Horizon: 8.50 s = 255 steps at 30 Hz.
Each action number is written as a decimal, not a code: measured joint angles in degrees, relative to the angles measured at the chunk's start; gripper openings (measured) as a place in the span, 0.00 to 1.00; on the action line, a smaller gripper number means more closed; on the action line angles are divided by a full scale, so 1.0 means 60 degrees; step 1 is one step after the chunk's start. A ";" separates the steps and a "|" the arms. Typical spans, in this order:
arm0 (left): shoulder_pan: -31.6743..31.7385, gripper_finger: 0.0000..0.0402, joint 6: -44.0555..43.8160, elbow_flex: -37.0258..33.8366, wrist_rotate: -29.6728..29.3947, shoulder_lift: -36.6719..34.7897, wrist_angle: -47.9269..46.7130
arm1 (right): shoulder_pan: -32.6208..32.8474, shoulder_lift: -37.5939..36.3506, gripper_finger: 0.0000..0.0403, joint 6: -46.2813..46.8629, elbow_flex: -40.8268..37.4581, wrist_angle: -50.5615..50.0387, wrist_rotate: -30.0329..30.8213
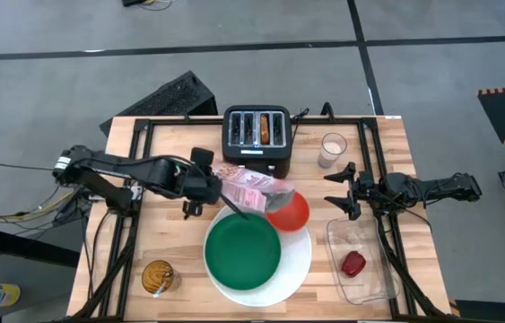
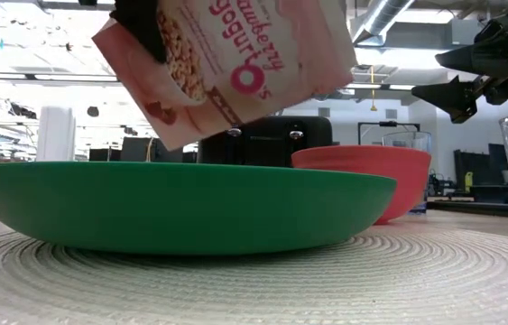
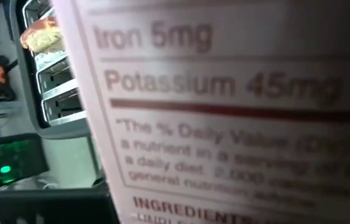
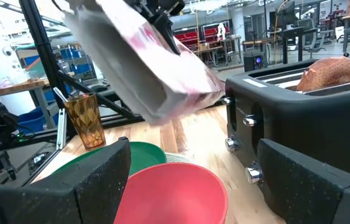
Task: Arrange a breakfast setting
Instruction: Pour the pink cereal box into the orange bowl
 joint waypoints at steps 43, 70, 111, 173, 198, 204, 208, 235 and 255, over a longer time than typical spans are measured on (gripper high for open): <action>-0.1410 0.31 0.1767 0.0058 -0.3821 0.1297 -0.0820 | 0.0001 -0.0003 0.92 0.0003 0.0002 0.0000 0.0000; -0.1149 0.31 0.4305 0.0047 -0.5202 0.1297 0.0468 | 0.0004 -0.0003 0.92 0.0002 -0.0002 0.0000 0.0000; -0.1109 0.31 0.5330 0.0047 -0.5778 0.1297 0.0725 | 0.0000 -0.0003 0.92 0.0000 0.0002 0.0000 0.0000; -0.1236 0.31 0.6694 0.0040 -0.6342 0.1301 0.1309 | 0.0002 -0.0003 0.92 0.0002 0.0000 0.0000 0.0000; -0.1690 0.31 0.3943 0.0040 -0.6088 0.1291 -0.0143 | 0.0000 -0.0002 0.92 0.0002 -0.0001 0.0000 0.0000; -0.1748 0.31 0.2515 0.0040 -0.5637 0.1283 -0.0895 | 0.0004 0.0000 0.92 0.0000 -0.0001 0.0000 0.0000; -0.1767 0.31 0.1661 0.0040 -0.5467 0.1275 -0.1257 | 0.0004 0.0000 0.92 0.0000 0.0001 0.0000 0.0000; -0.1769 0.31 -0.2328 0.0043 -0.3960 0.1022 -0.2070 | 0.0002 -0.0002 0.92 0.0002 0.0002 0.0002 -0.0001; -0.1701 0.31 -0.7800 0.0044 -0.5134 -0.1037 -0.2246 | 0.0000 0.0000 0.92 0.0000 0.0002 0.0000 0.0000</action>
